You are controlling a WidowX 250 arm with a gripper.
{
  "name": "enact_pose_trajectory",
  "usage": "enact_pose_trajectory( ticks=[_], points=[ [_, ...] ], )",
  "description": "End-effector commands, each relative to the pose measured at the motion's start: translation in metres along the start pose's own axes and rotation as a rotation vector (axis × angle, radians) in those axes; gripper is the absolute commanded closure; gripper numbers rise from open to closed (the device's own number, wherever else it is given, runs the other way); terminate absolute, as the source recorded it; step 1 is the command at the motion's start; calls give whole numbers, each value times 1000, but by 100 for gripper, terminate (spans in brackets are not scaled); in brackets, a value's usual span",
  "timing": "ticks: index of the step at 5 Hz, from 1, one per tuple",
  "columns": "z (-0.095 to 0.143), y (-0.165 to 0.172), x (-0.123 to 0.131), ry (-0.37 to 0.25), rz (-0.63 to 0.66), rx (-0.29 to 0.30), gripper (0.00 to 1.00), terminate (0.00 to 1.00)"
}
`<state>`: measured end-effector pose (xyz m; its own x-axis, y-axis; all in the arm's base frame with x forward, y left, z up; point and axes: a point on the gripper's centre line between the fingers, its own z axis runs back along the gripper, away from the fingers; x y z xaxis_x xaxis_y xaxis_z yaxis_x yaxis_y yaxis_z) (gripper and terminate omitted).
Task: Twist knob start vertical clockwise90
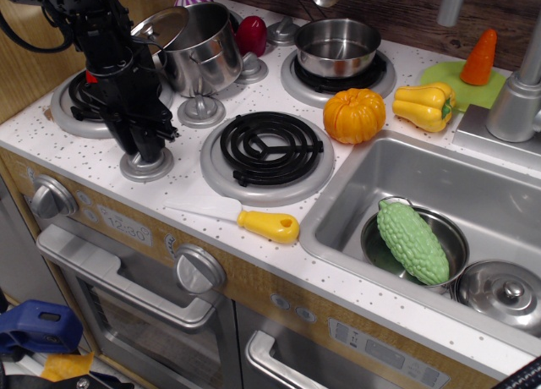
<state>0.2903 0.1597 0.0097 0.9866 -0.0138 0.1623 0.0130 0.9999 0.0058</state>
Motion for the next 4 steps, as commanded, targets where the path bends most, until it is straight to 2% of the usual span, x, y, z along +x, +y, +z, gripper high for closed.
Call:
enact_pose_trajectory(
  ticks=[1,2,3,4],
  points=[
    [1,3,6,1,-60,-7,100,0],
    [-9,-3,5,65,-189,-43,100,0],
    [-17,-13,-5,157,-436,-75,100,0],
    [-14,-21,-19,206,-679,-28,100,0]
  ],
)
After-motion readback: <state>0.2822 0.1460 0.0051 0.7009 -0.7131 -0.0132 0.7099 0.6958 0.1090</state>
